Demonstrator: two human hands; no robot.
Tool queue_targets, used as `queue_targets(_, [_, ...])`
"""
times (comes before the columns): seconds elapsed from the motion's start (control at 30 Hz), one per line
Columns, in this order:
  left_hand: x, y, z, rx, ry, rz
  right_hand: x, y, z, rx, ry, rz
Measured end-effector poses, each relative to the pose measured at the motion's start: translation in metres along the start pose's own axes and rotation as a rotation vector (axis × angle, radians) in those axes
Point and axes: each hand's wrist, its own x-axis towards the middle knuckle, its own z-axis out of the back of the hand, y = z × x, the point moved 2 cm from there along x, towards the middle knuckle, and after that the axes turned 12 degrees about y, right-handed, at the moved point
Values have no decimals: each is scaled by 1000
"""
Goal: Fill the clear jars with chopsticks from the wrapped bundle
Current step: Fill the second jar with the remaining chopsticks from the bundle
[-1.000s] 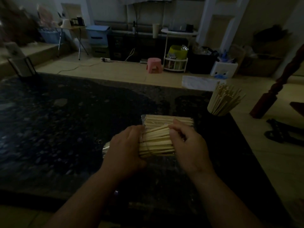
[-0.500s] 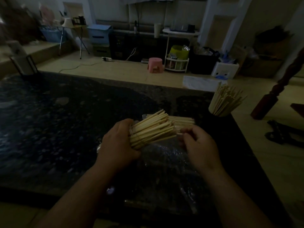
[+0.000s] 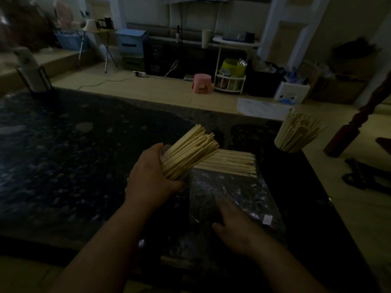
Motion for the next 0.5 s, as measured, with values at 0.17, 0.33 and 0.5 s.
queue_targets(0.17, [7,2,3,-8,4,-6,32,-9,-8,-8,-115,-86])
queue_targets(0.33, [12,5,3,-32,-21,-15,66,-9,13,9,-236,-121])
queue_targets(0.5, [18,8,4,-55,-47,-22,107,-16,28,-64,-259,-156])
